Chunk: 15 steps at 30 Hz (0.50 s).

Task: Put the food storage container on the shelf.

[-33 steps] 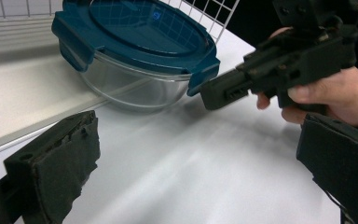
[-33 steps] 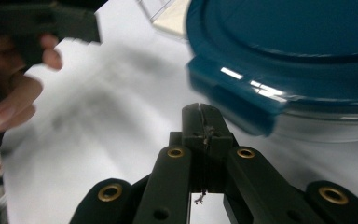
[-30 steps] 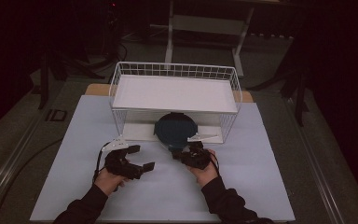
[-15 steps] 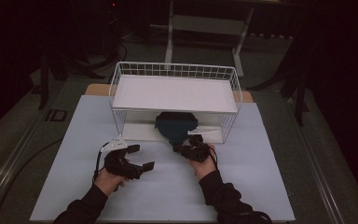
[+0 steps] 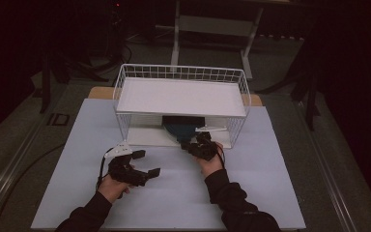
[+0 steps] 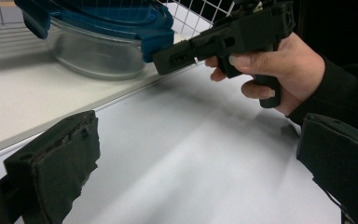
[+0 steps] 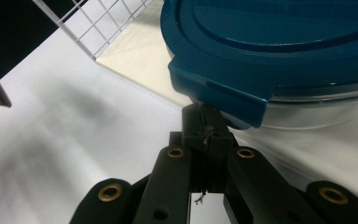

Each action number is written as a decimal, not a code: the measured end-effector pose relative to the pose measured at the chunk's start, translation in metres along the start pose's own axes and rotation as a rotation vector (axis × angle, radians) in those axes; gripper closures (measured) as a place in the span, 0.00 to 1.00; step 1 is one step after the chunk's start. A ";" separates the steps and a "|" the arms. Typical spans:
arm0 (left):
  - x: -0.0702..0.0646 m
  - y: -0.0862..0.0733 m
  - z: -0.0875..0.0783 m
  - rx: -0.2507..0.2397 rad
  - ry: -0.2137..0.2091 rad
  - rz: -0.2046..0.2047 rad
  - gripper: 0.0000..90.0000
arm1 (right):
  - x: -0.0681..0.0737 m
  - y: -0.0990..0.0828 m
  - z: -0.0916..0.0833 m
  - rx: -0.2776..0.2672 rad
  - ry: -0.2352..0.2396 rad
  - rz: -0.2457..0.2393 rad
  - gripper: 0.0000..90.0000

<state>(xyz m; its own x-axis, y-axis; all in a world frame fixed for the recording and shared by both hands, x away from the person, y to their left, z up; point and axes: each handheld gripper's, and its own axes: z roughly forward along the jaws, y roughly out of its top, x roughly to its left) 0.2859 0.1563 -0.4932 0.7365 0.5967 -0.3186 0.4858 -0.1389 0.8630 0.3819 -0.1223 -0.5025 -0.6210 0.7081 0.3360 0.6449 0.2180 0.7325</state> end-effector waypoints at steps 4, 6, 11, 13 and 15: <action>0.000 0.000 0.000 0.005 0.001 0.009 0.00 | -0.002 0.001 0.000 -0.006 -0.011 0.008 1.00; -0.001 0.000 0.000 0.004 0.000 0.010 0.00 | -0.002 0.001 -0.001 -0.008 -0.003 0.010 0.99; -0.005 0.001 0.000 0.006 -0.007 0.023 0.00 | 0.004 -0.006 -0.011 -0.027 0.028 -0.012 0.93; -0.006 0.001 0.000 0.009 -0.010 0.028 0.00 | 0.006 -0.010 -0.016 -0.032 0.042 -0.017 0.86; -0.007 0.001 0.000 0.007 -0.011 0.028 0.00 | 0.007 -0.015 -0.021 -0.037 0.053 -0.019 0.75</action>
<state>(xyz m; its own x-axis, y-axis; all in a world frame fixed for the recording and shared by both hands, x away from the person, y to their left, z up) 0.2811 0.1522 -0.4899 0.7550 0.5837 -0.2989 0.4681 -0.1606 0.8689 0.3588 -0.1343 -0.4987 -0.6567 0.6669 0.3521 0.6163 0.2056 0.7602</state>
